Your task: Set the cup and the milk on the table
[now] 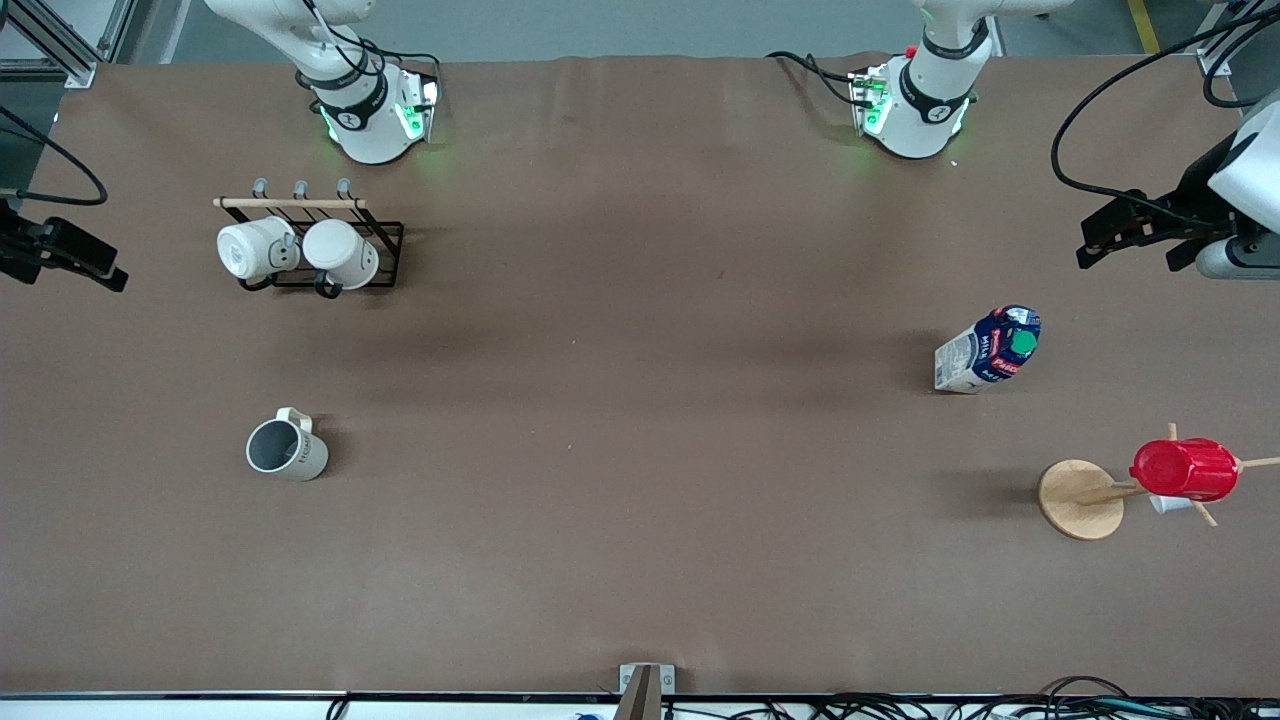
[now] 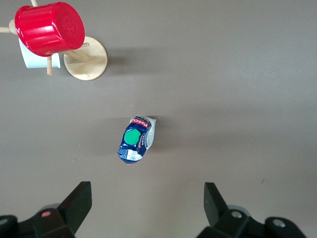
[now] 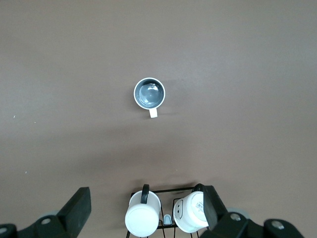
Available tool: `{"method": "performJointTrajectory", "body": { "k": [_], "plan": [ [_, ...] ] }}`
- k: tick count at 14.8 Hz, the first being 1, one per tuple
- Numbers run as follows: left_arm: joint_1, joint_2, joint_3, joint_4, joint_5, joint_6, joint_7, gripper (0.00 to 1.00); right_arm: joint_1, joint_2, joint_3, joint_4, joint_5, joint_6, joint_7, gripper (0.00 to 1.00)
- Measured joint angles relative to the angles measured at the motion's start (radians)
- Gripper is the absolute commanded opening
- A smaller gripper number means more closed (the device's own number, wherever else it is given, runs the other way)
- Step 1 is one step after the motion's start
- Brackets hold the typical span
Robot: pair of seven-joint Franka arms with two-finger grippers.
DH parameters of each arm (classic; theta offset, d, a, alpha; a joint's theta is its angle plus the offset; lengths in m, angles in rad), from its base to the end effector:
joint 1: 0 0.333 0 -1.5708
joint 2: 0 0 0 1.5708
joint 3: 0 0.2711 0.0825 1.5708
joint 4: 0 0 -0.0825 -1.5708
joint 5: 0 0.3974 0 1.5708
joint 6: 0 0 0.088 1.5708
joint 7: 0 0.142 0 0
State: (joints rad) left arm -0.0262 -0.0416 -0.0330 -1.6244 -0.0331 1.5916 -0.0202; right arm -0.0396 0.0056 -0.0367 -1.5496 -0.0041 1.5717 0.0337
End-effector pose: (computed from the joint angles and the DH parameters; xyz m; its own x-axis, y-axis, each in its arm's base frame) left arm 0.5575 -0.0380 0.5439 0.9992 -0.0383 0.0081 -0.0385 -0.9987 0.0319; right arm 0.5687 -0.0440 0.5518 0.9938 -0.1098 0.0166 -0.1098 -0.9939 0.0037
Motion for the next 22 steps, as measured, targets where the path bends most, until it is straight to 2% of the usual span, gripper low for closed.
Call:
{"method": "performJointTrajectory", "body": {
  "k": [6, 9, 13, 18, 22],
  "plan": [
    [0.001, 0.039, 0.007, -0.01, 0.0, 0.002, -0.004, 1.0, 0.0, 0.01, 0.001, -0.009, 0.0, 0.0, -0.006, 1.0],
    [0.002, 0.066, 0.019, -0.07, 0.0, 0.09, -0.004, 1.0, 0.001, 0.048, 0.005, -0.018, 0.001, 0.036, -0.056, 1.0],
    [0.002, 0.094, 0.029, -0.173, 0.0, 0.197, -0.002, 1.0, 0.002, 0.181, 0.007, -0.066, 0.002, 0.226, -0.069, 1.0],
    [0.002, 0.113, 0.033, -0.29, 0.0, 0.316, 0.048, 1.0, 0.001, 0.333, 0.006, -0.235, 0.003, 0.568, -0.105, 1.0],
    [0.008, 0.122, 0.051, -0.352, 0.0, 0.367, 0.097, 1.0, -0.017, 0.412, 0.002, -0.292, 0.003, 0.673, -0.124, 1.0]
  ]
}}
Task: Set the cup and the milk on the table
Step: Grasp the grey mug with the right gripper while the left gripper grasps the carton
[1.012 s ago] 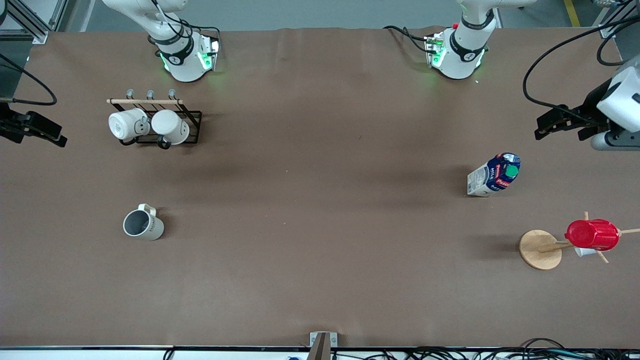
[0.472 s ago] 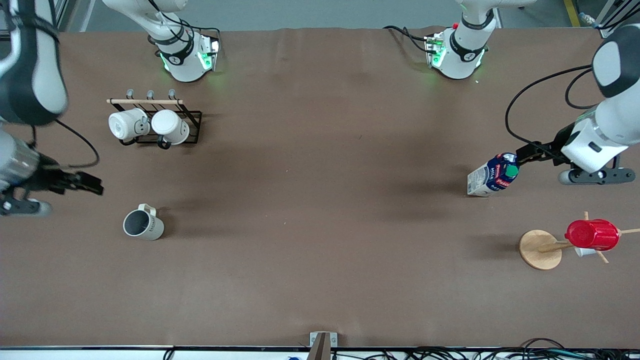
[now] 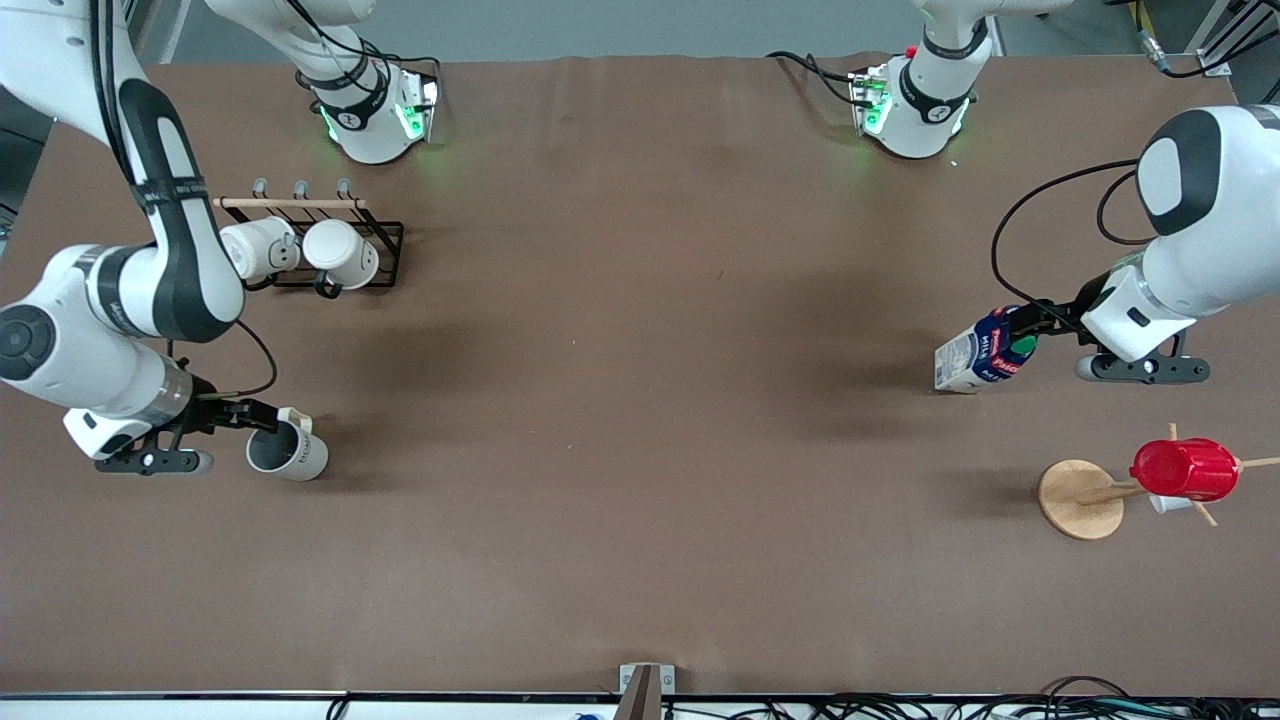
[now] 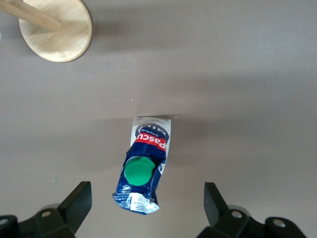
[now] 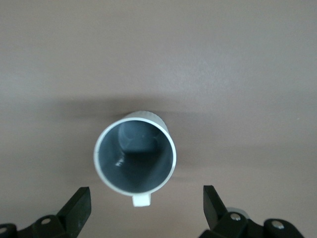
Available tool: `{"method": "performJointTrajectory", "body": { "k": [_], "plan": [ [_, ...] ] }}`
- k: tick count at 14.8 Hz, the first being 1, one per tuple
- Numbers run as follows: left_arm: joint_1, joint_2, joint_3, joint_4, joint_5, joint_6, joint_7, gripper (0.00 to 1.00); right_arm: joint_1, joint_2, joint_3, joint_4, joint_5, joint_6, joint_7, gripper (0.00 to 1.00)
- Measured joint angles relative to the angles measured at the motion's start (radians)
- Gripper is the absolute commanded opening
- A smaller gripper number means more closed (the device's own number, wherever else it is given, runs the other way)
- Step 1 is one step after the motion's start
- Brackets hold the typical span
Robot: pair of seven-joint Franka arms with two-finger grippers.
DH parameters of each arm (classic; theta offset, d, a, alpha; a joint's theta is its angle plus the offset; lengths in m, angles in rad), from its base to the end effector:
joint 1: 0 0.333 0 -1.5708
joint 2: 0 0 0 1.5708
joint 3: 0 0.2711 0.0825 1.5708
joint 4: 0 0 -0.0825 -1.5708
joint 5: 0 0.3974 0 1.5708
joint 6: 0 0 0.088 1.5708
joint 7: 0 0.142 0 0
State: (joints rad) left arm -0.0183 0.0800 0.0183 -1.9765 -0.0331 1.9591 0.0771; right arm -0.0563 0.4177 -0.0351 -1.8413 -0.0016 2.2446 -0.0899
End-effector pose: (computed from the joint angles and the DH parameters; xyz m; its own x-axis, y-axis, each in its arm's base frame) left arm 0.5677 -0.0033 0.3342 0.9934 -0.0644 -0.0950 -0.0613 -0.9975 0.0352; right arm 0.6281 -0.0574 0.2155 0.9999 0.0023 -0.0155 0.0025 -0.9999 0.0141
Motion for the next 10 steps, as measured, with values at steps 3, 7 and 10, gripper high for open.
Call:
{"method": "performJointTrajectory", "body": {
  "k": [3, 7, 10],
  "plan": [
    [0.003, 0.001, 0.0, -0.042, 0.0, 0.056, 0.002, 1.0, -0.009, 0.036, 0.0, -0.024, 0.0, 0.08, -0.025, 1.0],
    [0.003, 0.007, 0.0, -0.108, 0.0, 0.125, 0.009, 1.0, -0.009, 0.072, 0.0, -0.056, 0.0, 0.169, -0.029, 0.59],
    [0.005, 0.024, 0.001, -0.121, 0.0, 0.14, 0.016, 1.0, -0.011, 0.081, 0.0, -0.056, 0.0, 0.182, -0.029, 0.06]
  ]
}}
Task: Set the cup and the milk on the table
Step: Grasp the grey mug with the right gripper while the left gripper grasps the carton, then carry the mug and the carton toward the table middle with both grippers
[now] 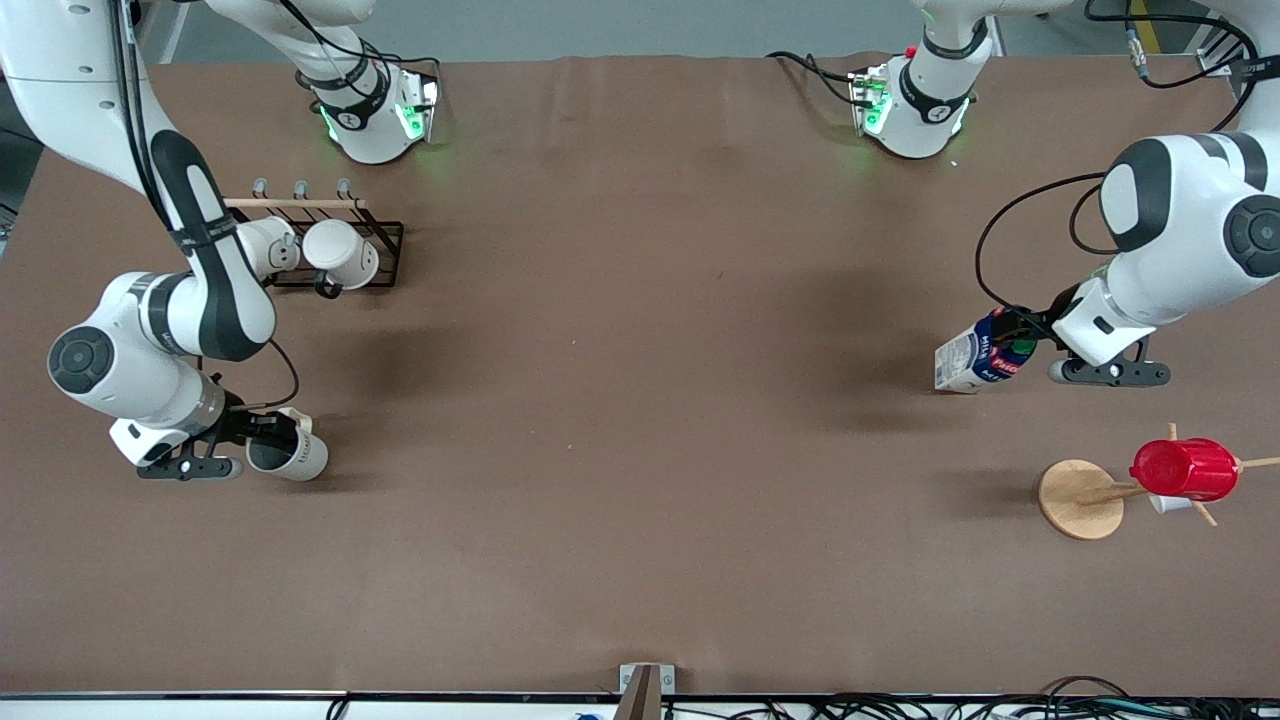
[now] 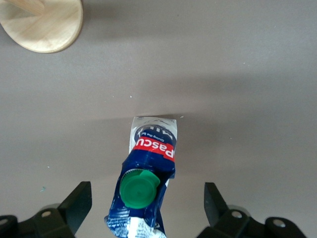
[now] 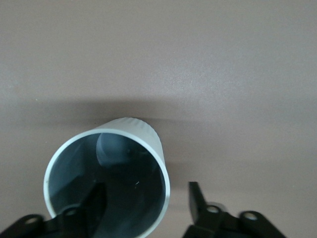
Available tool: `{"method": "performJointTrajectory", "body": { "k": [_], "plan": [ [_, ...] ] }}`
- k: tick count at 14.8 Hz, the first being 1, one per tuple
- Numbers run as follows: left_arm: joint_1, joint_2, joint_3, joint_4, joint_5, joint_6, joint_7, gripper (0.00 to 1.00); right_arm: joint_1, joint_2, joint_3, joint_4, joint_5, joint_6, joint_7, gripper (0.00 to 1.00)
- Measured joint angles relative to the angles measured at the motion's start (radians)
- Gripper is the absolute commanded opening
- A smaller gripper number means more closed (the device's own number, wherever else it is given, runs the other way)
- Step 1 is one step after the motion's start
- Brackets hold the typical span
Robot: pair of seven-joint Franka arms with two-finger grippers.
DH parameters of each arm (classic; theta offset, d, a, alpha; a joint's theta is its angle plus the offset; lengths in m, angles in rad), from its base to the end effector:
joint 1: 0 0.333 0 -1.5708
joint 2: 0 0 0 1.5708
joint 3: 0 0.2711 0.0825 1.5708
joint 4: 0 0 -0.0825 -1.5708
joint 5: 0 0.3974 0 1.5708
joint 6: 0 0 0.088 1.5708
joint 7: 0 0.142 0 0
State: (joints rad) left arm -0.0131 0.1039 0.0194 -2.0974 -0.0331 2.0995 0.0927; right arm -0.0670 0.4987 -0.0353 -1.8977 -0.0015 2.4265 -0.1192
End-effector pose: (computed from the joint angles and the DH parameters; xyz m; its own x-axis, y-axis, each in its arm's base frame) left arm 0.5529 0.0010 0.2763 0.9926 -0.0695 -0.0991 -0.0665 -0.9972 0.0340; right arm 0.6212 -0.0641 0.1564 0.9993 0.0229 0.0280 0.0223 -0.9995 0.0214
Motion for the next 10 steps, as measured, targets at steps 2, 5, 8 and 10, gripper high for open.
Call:
{"method": "performJointTrajectory", "body": {
  "k": [2, 5, 8, 10],
  "plan": [
    [0.005, 0.017, 0.001, -0.001, 0.0, 0.002, 0.014, 1.0, 0.0, 0.006, 0.0, 0.0, 0.01, 0.016, 0.0, 0.0],
    [0.015, 0.038, 0.001, -0.004, 0.0, 0.003, 0.039, 0.99, 0.0, 0.01, 0.0, 0.0, 0.057, 0.032, -0.004, 0.0],
    [0.016, 0.051, 0.001, -0.016, 0.0, 0.006, 0.056, 0.98, 0.001, 0.007, 0.003, 0.014, 0.061, 0.001, -0.004, 0.0],
    [0.016, 0.057, 0.001, -0.024, 0.0, 0.019, 0.059, 0.85, 0.007, -0.009, 0.011, 0.057, 0.075, -0.117, 0.011, 0.0]
  ]
}}
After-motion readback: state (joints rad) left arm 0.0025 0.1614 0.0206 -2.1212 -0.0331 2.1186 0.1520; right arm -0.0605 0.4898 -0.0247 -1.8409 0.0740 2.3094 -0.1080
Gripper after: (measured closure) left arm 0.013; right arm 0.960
